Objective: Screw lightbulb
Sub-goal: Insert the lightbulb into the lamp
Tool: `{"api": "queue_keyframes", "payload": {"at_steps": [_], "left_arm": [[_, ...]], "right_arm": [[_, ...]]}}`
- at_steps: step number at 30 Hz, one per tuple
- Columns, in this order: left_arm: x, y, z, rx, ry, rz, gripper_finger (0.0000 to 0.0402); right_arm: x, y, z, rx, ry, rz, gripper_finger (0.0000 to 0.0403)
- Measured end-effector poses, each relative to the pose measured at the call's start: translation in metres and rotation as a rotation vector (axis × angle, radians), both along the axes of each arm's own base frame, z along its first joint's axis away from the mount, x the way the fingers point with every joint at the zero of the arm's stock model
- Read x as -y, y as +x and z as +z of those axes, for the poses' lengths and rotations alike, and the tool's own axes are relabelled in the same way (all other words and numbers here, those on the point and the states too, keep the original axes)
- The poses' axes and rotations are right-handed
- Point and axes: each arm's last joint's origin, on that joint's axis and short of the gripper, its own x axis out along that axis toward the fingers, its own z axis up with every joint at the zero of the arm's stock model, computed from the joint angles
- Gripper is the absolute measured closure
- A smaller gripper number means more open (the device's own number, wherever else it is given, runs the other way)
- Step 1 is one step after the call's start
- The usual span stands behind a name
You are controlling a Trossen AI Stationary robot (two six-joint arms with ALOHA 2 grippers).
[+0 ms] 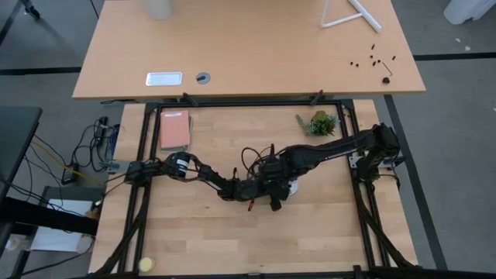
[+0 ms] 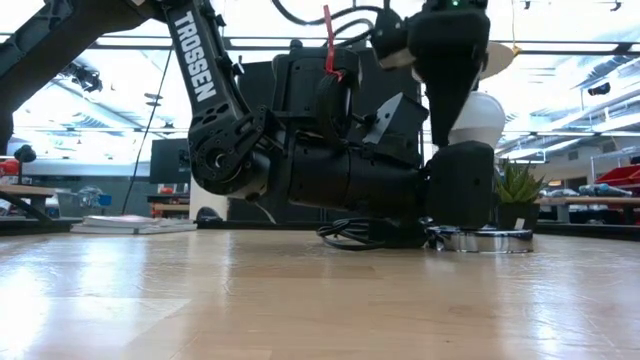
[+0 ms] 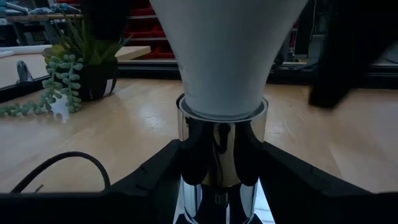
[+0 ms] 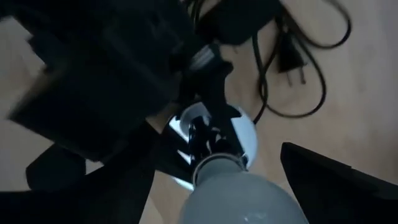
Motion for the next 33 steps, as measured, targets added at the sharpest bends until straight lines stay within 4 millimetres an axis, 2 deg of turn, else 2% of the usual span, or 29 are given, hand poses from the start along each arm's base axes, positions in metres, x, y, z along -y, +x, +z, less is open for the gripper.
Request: {"api": "queue_keyframes", "payload": {"at_steps": [5, 11, 16, 26, 33], "left_arm": [[0.000, 0.000, -0.001, -0.009, 0.001, 0.002, 0.0202], [0.001, 0.000, -0.001, -0.017, 0.001, -0.019, 0.0201], [0.001, 0.000, -0.001, -0.017, 0.000, -0.026, 0.0201], [0.001, 0.000, -0.002, -0.018, -0.003, -0.035, 0.0201], [0.001, 0.000, -0.002, -0.019, -0.005, -0.035, 0.0201]], "right_arm": [[0.000, 0.000, 0.012, 0.033, -0.031, 0.093, 0.0054], [-0.014, -0.004, 0.017, 0.015, -0.094, 0.370, 0.0055], [-0.019, -0.007, 0.019, -0.004, -0.104, 0.530, 0.0055], [-0.010, -0.011, 0.015, -0.010, -0.101, 0.505, 0.0056], [-0.005, -0.033, 0.017, 0.102, -0.116, 0.431, 0.0056]]}}
